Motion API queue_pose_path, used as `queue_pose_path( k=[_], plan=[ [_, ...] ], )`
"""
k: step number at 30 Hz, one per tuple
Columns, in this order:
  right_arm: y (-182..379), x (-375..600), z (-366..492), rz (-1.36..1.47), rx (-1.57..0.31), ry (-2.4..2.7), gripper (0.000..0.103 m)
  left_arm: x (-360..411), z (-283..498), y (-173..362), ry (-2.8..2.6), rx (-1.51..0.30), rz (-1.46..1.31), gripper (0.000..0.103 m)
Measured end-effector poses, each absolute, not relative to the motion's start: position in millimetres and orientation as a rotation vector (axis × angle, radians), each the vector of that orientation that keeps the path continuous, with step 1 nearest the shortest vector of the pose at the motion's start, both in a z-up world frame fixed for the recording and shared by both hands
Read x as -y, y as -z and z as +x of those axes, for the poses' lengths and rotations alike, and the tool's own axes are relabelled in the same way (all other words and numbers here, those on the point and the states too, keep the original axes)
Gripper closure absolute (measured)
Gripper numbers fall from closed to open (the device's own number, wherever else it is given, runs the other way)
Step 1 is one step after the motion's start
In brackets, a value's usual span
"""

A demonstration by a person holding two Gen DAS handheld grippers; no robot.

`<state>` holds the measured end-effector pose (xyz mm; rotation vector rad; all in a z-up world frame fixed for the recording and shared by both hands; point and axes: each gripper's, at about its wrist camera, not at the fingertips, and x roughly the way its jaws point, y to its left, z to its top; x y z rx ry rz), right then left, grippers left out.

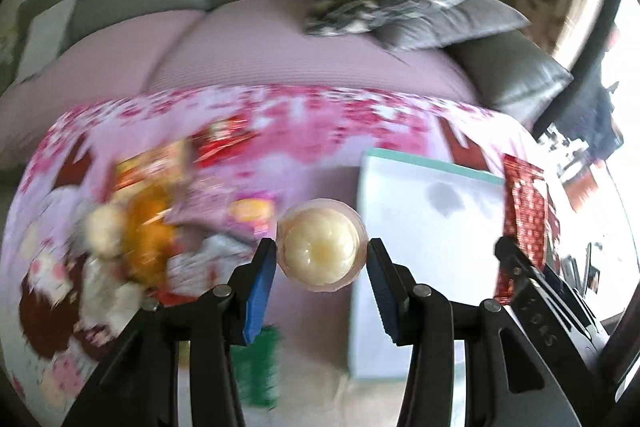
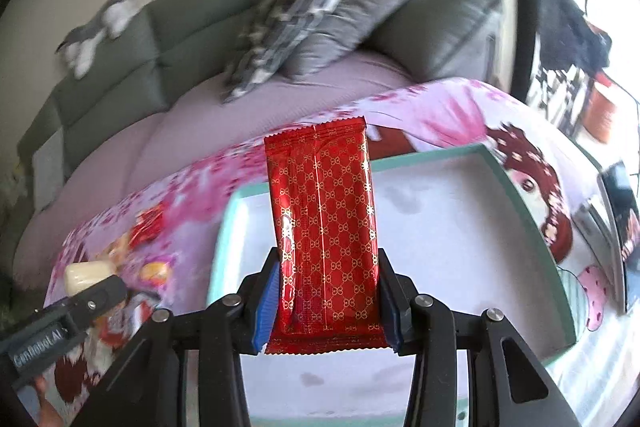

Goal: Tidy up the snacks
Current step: 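Carry the jelly cup and red foil bar over the white tray with both tools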

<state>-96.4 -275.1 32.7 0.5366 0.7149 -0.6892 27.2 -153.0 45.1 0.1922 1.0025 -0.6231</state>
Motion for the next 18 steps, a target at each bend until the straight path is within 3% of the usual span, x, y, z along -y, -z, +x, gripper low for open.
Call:
queue_pose_path(
  k=[18],
  plan=[
    [-4,324,-113,0.683,-0.773,0.803,0.057,255,34,22,0.839,-0.969,0.35,0.055]
  ],
)
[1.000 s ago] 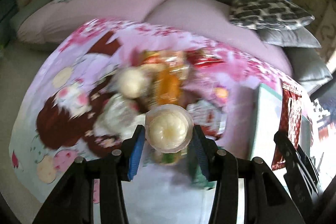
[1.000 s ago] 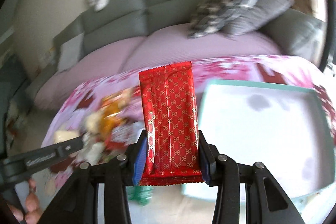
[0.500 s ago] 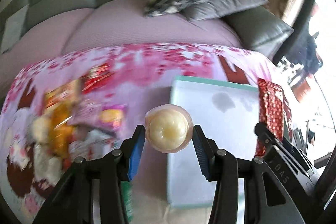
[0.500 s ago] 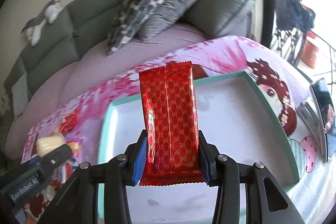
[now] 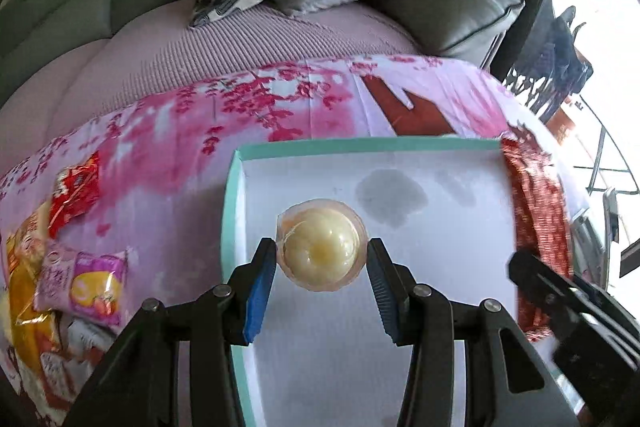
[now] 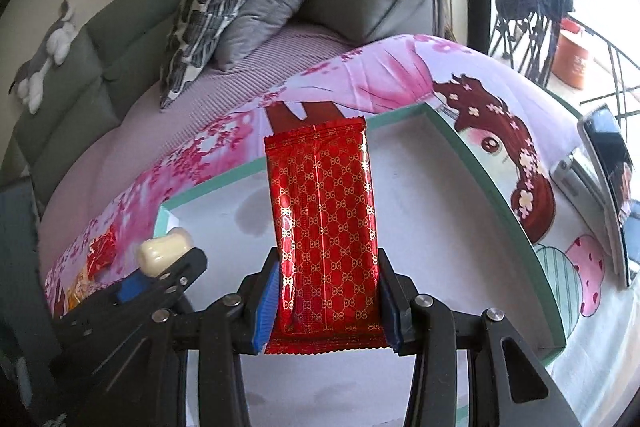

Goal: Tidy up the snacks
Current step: 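Carry the jelly cup and red foil bar over the white tray with both tools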

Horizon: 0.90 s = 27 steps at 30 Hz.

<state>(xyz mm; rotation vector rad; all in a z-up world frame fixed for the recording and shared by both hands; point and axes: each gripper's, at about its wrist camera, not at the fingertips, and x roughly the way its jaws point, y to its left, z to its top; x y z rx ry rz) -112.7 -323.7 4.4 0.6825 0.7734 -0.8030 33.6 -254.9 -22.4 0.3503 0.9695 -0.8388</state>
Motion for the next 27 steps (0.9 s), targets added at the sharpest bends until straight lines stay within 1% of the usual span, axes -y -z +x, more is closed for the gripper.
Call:
queue_pose_path(
  k=[7,12,15,27],
  plan=[
    [1,328,-116,0.708,-0.804,0.815,0.057,261,39,38,0.829,-0.984,0.374,0.055],
    [2,328,-115,0.706,-0.825,0.815,0.057,261,34,38,0.828,-0.968,0.408,0.055],
    [4,328,-114,0.706,-0.839,0.809,0.057,255,29,38,0.82,-0.946,0.421,0.055],
    [16,331,-115,0.721,-0.912,0.836,0.056,225,30,41,0.761,-0.968,0.37,0.054]
  ],
)
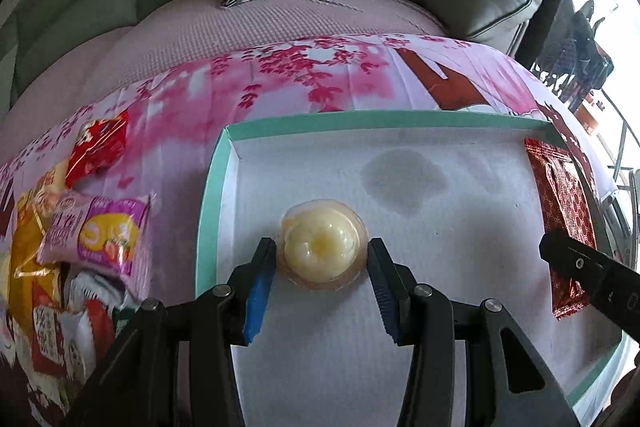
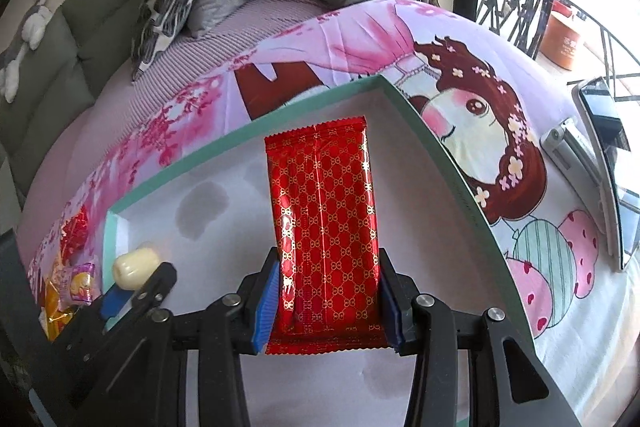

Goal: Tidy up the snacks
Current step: 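Carry the jelly cup and red foil bar over the white tray with both tools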

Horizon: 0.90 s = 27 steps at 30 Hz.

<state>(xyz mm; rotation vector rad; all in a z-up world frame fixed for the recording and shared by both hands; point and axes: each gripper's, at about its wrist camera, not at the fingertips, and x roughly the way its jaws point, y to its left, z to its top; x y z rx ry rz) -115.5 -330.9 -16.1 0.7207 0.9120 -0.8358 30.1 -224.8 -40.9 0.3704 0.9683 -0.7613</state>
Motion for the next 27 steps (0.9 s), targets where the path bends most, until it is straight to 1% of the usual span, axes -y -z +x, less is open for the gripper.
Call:
queue_pose_path(
  k=[14,16,17,19,21,22,23,25,27],
  plan=[
    [18,325,-110,0.701,-0.945,0.813,0.055,194,18,41,0.681,-0.985,0.335,0.054],
    [18,324,-110,0.695,-0.951,0.812,0.055,194,18,41,0.671,-0.984,0.335,0.049],
    [18,325,-110,0.692,-0.953,0.81,0.053,194,19,41,0.665,-0.984,0.335,0.047],
    [18,325,-109,0.68,-0.958,0.811,0.051,192,21,41,0.647,-0.993,0.329,0.037],
    [16,325,-108,0.668,-0.959,0.814,0.046,191,22,41,0.657,-1.004,0.321,0.036],
    [16,324,-108,0.665,-0.958,0.814,0.041,192,20,41,0.656,-1.001,0.329,0.035],
    [15,324,-107,0.659,-0.958,0.814,0.039,192,19,41,0.656,-0.998,0.336,0.035],
    [14,323,-106,0.65,-0.959,0.813,0.039,195,17,41,0.668,-0.997,0.35,0.024],
    [13,323,-106,0.644,-0.961,0.812,0.035,196,13,39,0.68,-0.987,0.358,0.02]
  ],
)
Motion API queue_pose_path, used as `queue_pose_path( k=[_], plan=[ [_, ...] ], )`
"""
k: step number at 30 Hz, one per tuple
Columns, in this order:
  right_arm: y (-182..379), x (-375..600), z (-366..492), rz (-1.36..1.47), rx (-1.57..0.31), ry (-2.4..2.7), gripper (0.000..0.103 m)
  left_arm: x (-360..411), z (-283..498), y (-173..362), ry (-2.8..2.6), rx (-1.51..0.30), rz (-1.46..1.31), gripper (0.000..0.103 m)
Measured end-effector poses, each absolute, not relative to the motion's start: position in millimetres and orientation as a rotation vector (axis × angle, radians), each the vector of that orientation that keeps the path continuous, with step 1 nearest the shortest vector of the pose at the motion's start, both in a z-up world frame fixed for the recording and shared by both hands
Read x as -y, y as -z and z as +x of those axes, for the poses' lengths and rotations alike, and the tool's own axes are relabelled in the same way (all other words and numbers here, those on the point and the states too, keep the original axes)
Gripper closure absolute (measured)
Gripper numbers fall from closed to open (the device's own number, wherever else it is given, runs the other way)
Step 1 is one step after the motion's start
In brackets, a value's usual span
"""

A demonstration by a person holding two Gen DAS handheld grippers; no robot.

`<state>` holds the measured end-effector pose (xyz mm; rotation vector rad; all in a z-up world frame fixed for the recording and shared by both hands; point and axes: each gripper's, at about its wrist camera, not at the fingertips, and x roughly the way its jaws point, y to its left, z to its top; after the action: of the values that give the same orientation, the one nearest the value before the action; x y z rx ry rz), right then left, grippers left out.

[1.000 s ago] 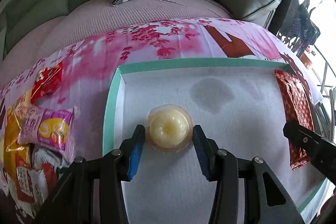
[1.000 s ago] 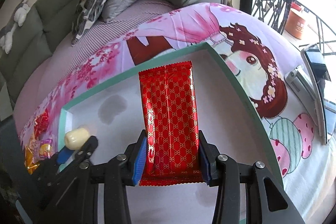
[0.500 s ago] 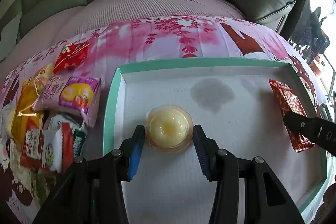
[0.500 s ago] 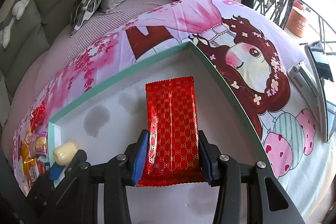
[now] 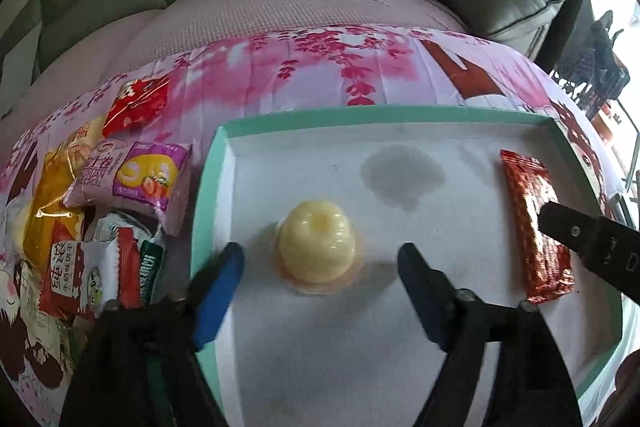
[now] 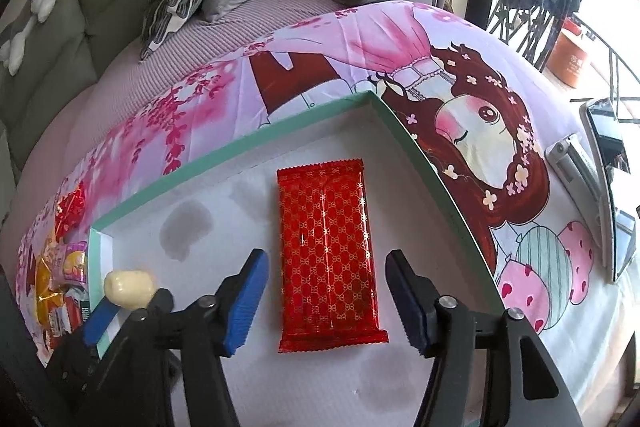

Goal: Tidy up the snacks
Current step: 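Carry the jelly cup and red foil bar over the white tray with both tools, then open both tools to release the jelly cup and red bar in the tray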

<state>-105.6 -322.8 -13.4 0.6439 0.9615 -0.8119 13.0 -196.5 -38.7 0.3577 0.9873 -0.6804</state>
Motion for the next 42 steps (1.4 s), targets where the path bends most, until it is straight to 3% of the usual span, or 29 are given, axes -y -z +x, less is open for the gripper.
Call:
queue_pose_path(
  k=[6,21,22,24,37,42],
  plan=[
    [8,324,-109,0.64,-0.942,0.829,0.031,194,14,25,0.692,-0.985,0.319,0.014],
    [2,314,-103,0.617,-0.935,0.809,0.03,140,50,1,0.439,-1.081,0.18,0.012],
    [2,312,-101,0.613,-0.936,0.8,0.028,138,49,-2,0.435,-1.074,0.178,0.005],
    [0,307,-97,0.597,-0.938,0.783,0.025,137,47,-7,0.43,-1.052,0.17,0.001],
    [-5,297,-91,0.557,-0.94,0.762,0.016,113,48,-26,0.407,-0.99,0.104,0.0],
    [-6,291,-85,0.521,-0.94,0.743,0.0,96,56,-25,0.334,-0.989,0.092,0.0]
  ],
)
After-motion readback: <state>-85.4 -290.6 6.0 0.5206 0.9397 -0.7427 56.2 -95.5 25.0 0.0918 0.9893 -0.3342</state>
